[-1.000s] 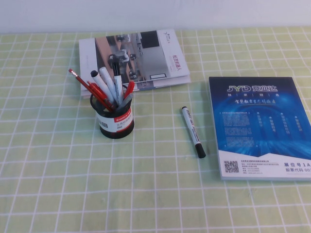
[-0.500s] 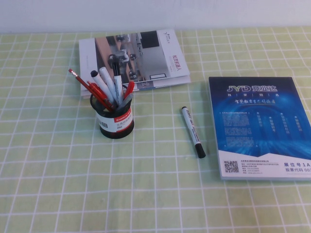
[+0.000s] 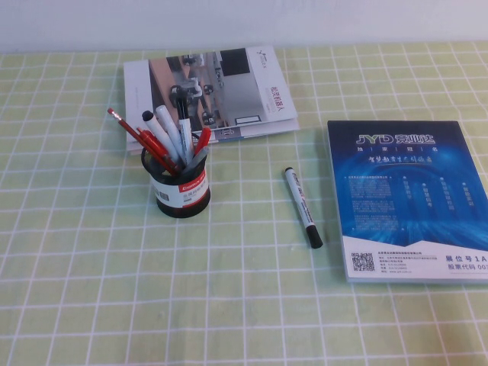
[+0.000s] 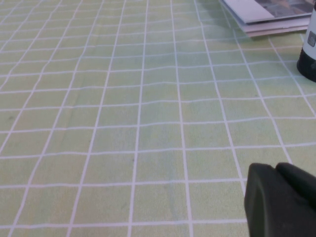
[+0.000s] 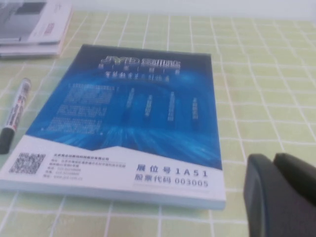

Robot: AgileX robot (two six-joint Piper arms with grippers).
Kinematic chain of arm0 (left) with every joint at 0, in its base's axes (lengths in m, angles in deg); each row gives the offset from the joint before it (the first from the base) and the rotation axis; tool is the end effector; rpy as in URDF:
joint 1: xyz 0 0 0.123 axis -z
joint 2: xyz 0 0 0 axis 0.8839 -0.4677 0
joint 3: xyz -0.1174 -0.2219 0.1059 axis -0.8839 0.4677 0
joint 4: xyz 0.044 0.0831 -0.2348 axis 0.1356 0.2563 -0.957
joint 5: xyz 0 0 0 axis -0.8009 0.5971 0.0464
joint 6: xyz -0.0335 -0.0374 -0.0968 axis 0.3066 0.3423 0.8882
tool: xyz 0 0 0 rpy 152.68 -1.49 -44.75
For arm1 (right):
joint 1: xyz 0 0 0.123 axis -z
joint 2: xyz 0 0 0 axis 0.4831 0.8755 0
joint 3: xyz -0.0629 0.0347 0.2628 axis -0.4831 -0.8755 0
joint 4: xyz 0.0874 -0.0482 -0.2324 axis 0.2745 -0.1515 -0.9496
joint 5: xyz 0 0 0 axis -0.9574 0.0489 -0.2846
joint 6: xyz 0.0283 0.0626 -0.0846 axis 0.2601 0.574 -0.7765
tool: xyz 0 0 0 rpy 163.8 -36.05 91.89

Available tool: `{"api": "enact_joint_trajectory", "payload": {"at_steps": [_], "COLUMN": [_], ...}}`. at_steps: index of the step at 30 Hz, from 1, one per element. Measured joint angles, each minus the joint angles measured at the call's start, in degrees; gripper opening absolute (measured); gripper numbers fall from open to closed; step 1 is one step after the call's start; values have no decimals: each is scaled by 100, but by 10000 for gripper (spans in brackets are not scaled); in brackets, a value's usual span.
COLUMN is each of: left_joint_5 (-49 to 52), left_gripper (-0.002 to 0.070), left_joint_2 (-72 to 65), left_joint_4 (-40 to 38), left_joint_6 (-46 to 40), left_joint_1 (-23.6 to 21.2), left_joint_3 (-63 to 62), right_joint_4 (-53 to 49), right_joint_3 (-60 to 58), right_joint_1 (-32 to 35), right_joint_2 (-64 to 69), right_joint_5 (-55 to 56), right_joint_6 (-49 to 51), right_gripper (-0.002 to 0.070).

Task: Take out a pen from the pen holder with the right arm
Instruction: 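Take a marker out of the pen holder and lay it on the table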

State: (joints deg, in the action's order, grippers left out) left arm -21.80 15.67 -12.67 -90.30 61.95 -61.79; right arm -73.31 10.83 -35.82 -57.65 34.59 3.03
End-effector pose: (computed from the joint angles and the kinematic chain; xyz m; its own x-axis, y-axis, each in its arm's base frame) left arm 0.0831 -0.0023 0.1646 -0.3007 0.1061 -0.9478 0.0512 0.9942 0.0950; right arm 0.0984 0.0094 0.1872 -0.2142 -0.0105 -0.9767 -0.0955 0.9954 0.0103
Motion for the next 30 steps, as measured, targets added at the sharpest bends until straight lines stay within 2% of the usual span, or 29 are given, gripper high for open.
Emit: {"api": "enact_joint_trajectory", "payload": {"at_steps": [8, 23, 30], "left_joint_5": [0, 0, 0], "left_gripper": [-5, -5, -5], "left_joint_2": [0, 0, 0], "left_joint_4": [0, 0, 0], "left_joint_6": [0, 0, 0], "left_joint_1": [0, 0, 0], "left_joint_3": [0, 0, 0], "right_joint_4": [0, 273, 1720], "right_joint_3": [0, -74, -218], "right_joint_1": [10, 10, 10], "right_joint_2": [-913, -937, -937], "right_joint_5": [-660, -630, -595], "right_joint_6": [0, -25, -1819], "right_gripper": [-13, -13, -13]}}
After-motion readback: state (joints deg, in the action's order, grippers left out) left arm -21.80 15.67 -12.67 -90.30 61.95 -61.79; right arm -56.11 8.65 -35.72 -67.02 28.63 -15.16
